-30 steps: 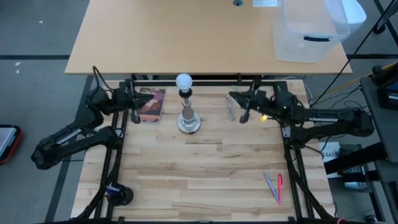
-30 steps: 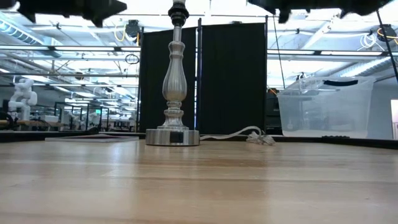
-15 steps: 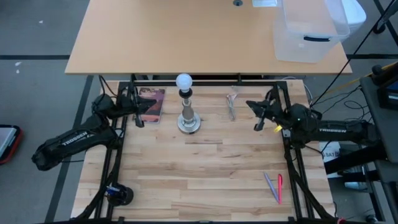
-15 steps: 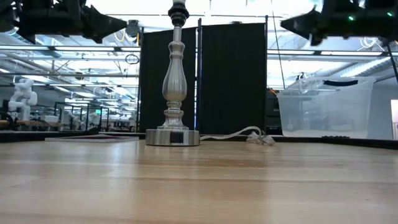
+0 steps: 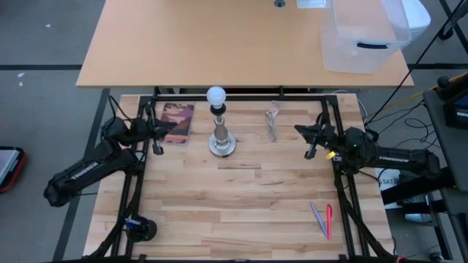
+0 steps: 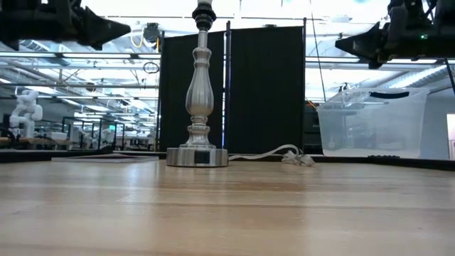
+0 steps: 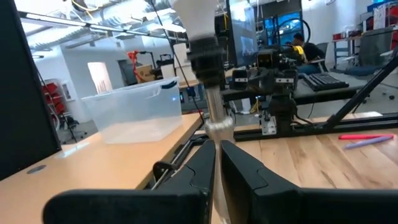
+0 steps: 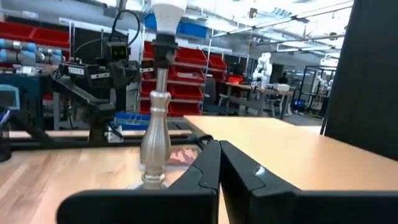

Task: Screw lightbulb
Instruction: Return to Home Position

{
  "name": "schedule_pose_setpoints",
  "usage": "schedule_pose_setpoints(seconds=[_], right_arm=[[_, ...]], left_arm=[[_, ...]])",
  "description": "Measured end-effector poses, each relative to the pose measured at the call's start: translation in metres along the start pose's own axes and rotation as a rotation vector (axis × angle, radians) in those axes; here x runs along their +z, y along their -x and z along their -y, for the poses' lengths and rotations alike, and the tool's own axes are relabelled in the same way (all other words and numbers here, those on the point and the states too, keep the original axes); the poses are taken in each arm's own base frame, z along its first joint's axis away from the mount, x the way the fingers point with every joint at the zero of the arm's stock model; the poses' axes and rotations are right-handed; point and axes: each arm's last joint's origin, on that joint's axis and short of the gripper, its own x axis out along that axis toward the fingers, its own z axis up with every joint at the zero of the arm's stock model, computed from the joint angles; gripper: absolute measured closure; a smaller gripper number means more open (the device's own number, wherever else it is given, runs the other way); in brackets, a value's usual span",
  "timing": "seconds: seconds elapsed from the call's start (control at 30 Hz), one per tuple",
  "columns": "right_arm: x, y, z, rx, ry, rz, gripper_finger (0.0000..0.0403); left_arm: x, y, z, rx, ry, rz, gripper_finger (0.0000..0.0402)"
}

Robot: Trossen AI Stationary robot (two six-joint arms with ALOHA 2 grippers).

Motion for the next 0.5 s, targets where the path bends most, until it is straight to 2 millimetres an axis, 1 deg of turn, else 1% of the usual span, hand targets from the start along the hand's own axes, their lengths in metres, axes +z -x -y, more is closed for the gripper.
schedule_pose_setpoints(seconds=[0.13, 0.23, 0.37, 0.4, 0.5], right_arm=[[-0.006, 0.002, 0.0, 0.007, -0.008, -0.061, 0.0403], [-0.007, 0.003, 0.0, 0.009, -0.025, -0.075, 0.0403], [-0.011, 0.005, -0.001, 0.024, -0.052, -0.125, 0.0403], [-0.012, 0.006, -0.001, 0.024, -0.062, -0.137, 0.0403], [-0.014, 0.007, -0.001, 0.024, -0.072, -0.141, 0.0403]], left_arm=[[-0.025, 0.004, 0.006, 0.013, 0.026, 0.019, 0.0372], [-0.038, 0.007, 0.009, 0.019, 0.029, 0.072, 0.0372], [-0.055, 0.008, 0.012, 0.054, 0.063, 0.039, 0.0372], [-0.059, 0.008, 0.012, 0.055, 0.076, 0.022, 0.0372], [-0.06, 0.008, 0.012, 0.078, 0.082, 0.013, 0.0372]])
